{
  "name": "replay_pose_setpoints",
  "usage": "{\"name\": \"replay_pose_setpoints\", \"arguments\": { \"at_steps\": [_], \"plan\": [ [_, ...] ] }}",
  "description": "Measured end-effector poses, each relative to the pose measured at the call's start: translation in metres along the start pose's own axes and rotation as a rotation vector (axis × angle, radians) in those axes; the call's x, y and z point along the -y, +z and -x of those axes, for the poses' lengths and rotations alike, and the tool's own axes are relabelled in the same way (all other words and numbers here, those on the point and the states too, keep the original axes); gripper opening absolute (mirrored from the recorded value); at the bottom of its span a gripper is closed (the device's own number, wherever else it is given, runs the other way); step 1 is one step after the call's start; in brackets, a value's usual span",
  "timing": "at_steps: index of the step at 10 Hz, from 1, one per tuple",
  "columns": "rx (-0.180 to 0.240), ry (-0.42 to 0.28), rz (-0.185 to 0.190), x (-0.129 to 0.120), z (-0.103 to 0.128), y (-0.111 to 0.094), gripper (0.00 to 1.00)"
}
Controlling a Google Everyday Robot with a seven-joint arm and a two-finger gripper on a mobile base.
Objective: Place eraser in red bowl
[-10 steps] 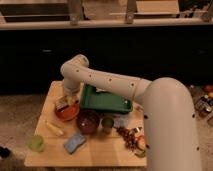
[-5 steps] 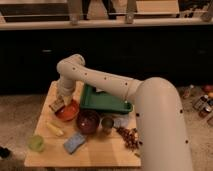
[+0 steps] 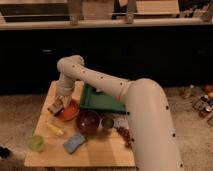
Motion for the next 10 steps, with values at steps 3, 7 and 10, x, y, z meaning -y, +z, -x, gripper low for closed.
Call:
{"name": "replay_pose_setpoints", "arguments": {
  "at_steps": [3, 7, 10],
  "plan": [
    [-0.010, 0.022, 0.029, -0.002, -0.005, 0.006, 0.01],
    [-0.011, 0.062, 0.057, -0.006, -0.015, 0.014, 0.01],
    [0.000, 0.106, 0.070, -0.008, -0.021, 0.017, 0.25]
  ]
}}
